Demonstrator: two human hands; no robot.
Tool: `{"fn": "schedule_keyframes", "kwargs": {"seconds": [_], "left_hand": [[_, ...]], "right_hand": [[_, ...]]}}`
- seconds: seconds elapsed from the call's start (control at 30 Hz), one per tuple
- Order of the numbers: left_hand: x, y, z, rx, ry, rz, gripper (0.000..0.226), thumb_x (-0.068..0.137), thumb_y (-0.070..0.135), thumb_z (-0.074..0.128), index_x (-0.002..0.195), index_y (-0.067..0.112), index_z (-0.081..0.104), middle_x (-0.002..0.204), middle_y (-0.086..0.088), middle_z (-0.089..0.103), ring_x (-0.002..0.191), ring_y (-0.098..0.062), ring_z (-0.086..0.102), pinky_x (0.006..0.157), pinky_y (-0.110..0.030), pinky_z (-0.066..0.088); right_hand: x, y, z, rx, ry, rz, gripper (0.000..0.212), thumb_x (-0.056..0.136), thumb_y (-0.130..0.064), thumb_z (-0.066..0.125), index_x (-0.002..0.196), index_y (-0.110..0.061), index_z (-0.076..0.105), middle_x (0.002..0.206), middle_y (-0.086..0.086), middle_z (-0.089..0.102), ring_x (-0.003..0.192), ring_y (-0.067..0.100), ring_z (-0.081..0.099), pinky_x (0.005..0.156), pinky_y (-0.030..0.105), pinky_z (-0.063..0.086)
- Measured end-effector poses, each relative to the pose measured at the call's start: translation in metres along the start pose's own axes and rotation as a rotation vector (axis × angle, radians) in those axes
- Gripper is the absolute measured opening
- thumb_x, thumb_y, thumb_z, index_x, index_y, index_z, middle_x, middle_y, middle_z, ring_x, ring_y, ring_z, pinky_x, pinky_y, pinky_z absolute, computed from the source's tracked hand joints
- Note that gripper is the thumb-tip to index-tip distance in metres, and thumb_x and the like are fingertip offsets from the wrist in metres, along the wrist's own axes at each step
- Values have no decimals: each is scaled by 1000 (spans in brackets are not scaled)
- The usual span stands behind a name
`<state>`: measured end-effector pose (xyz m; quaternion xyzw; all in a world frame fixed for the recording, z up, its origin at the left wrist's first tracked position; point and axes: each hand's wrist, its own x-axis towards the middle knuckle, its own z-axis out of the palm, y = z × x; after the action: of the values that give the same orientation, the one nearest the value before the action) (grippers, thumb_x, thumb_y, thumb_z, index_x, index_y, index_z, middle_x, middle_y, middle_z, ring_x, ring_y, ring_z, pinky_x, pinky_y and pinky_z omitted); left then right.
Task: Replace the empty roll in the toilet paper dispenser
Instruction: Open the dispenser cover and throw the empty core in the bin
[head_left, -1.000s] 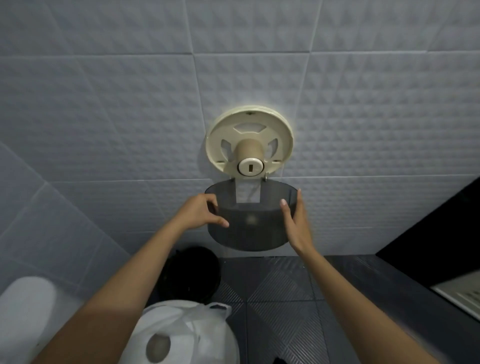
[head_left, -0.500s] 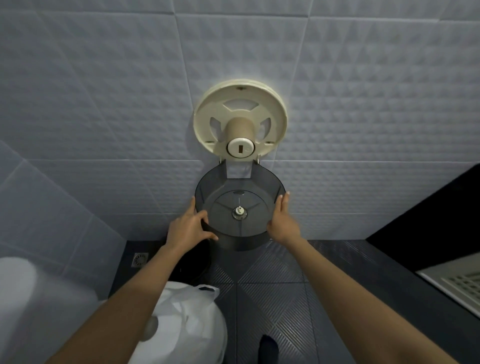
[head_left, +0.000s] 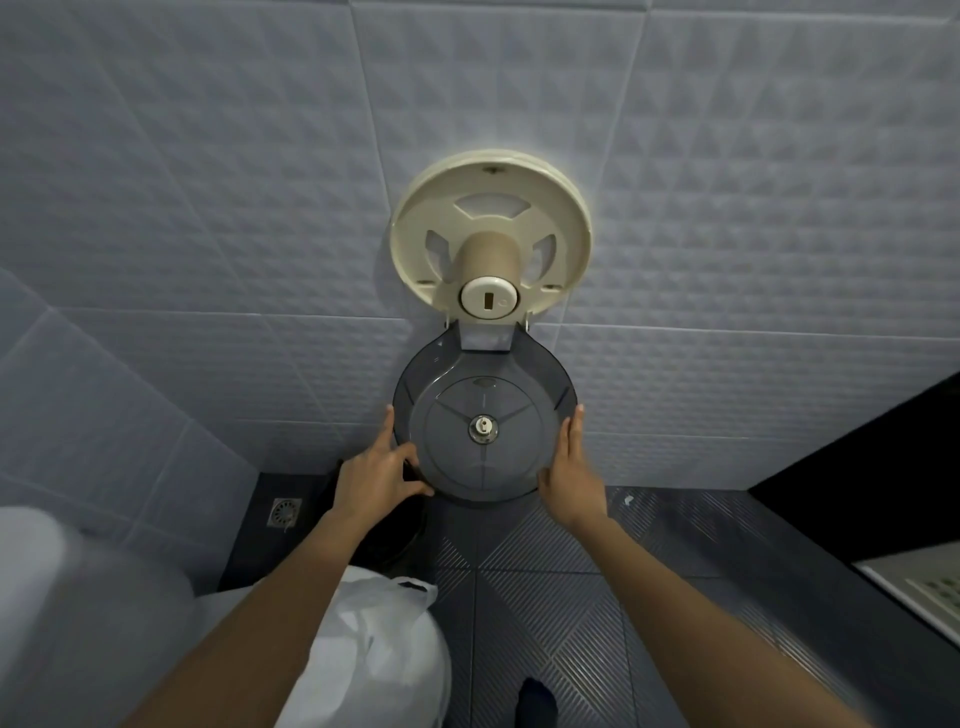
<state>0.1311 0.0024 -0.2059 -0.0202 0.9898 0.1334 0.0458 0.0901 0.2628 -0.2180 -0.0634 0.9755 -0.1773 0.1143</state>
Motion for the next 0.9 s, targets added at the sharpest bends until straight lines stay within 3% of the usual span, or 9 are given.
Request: {"fn": "schedule_keyframes", "kwargs": {"seconds": [0.07,0.13,0.2,0.27,0.4,0.53,0.7,0.9], "left_hand": [[0,1,-1,-3,-19,0,38,66,48,79,86,21,62,162,-5,2,109,-23,63,72,-34,54],[-2,0,-2,-29,-39,15,38,69,48,78,89,21,60,162,-5,-1,113,-24,61,75,-36,55],[-4,-4,-1,-54,-45,28,38,70,49,77,92,23,61,162,-3,-3,117,-22,59,78,-36,55],[-6,-8,-1,-82,-33,28,39,70,52,75,96,26,63,162,-1,2,120,-20,58,80,-35,55],[-14,-10,0,-129,50,-2,41,74,51,72,108,29,66,159,8,19,118,-16,60,80,-35,56],[-21,-4,6,-207,71,-42,46,78,46,71,119,26,64,159,9,19,128,-12,51,87,-31,53],[-26,4,12,-317,62,-78,52,82,41,69,128,22,57,160,7,10,137,-11,38,96,-25,45],[-28,5,17,-362,41,-93,59,84,41,66,137,20,49,159,10,2,140,-12,33,100,-23,39]], "right_hand": [[-1,1,2,12,18,-8,75,96,-25,43,150,1,-1,154,6,-34,140,29,30,75,29,47],[-1,2,1,24,29,7,71,95,-28,45,151,-3,9,156,5,-29,144,28,21,95,35,46],[0,-1,-3,6,60,34,61,94,-33,46,146,-8,28,160,7,-15,143,30,19,110,43,32],[2,-10,-13,40,139,64,52,93,-37,47,139,-13,40,161,11,6,143,30,19,116,47,19],[20,-49,-51,374,369,26,54,92,-39,51,138,-15,40,151,11,32,139,28,31,113,47,26],[50,-96,-93,648,501,-53,73,84,-49,61,143,-18,31,147,3,38,136,22,36,107,42,34],[89,-144,-116,692,518,-52,95,68,-60,69,144,-23,26,147,5,35,134,25,36,103,46,40],[105,-161,-107,727,499,83,84,73,-44,72,143,-28,28,141,9,38,123,31,46,91,44,46]]}}
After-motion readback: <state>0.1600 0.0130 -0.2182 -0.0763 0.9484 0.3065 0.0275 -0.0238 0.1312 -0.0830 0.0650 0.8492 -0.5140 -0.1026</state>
